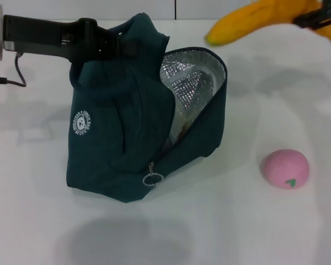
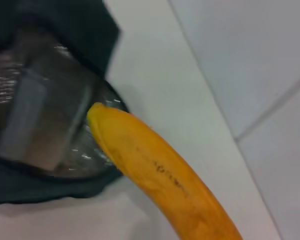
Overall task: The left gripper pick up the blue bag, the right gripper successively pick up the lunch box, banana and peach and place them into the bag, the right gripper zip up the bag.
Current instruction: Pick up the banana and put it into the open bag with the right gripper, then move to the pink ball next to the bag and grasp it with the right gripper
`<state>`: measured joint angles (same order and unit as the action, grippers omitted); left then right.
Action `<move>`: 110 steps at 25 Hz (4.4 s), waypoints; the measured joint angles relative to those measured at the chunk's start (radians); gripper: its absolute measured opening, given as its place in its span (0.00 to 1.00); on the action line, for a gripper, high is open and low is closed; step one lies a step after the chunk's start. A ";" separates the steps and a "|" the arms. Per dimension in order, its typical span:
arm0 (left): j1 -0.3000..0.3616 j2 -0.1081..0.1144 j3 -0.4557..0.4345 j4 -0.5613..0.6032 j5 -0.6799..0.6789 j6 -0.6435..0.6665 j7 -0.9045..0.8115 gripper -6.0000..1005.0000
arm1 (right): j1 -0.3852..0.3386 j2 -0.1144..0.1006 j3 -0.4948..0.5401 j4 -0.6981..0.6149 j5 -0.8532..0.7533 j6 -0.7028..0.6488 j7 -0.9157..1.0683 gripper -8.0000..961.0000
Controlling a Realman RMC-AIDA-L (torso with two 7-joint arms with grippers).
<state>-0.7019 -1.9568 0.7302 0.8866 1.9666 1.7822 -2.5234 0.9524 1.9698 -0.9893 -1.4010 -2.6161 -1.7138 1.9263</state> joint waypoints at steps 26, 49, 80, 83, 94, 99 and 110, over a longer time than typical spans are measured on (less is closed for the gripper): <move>-0.019 -0.006 0.000 0.000 0.000 -0.001 0.009 0.04 | 0.043 0.047 -0.261 -0.004 0.082 -0.006 -0.002 0.47; -0.032 -0.003 -0.001 -0.023 0.000 -0.007 0.015 0.04 | 0.042 0.053 -0.463 -0.047 0.211 0.077 -0.021 0.47; -0.019 -0.010 -0.001 -0.023 0.000 -0.001 0.015 0.04 | -0.250 0.042 0.022 -0.128 0.313 0.007 0.117 0.92; -0.018 -0.011 0.002 -0.023 0.000 0.000 0.015 0.04 | -0.257 0.031 0.067 -0.086 0.299 -0.057 0.167 0.92; -0.025 -0.014 0.005 -0.023 0.008 0.000 0.015 0.04 | -0.159 -0.001 0.056 0.065 0.111 -0.220 0.417 0.92; -0.027 -0.012 0.005 -0.023 0.009 0.000 0.015 0.04 | -0.158 0.031 -0.016 0.090 0.070 -0.174 0.423 0.92; -0.024 -0.011 0.005 -0.023 0.009 -0.004 0.021 0.04 | -0.159 0.046 -0.128 0.227 0.056 -0.067 0.422 0.92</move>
<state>-0.7261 -1.9682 0.7347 0.8636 1.9758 1.7782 -2.5026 0.7930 2.0154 -1.1174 -1.1738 -2.5601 -1.7806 2.3484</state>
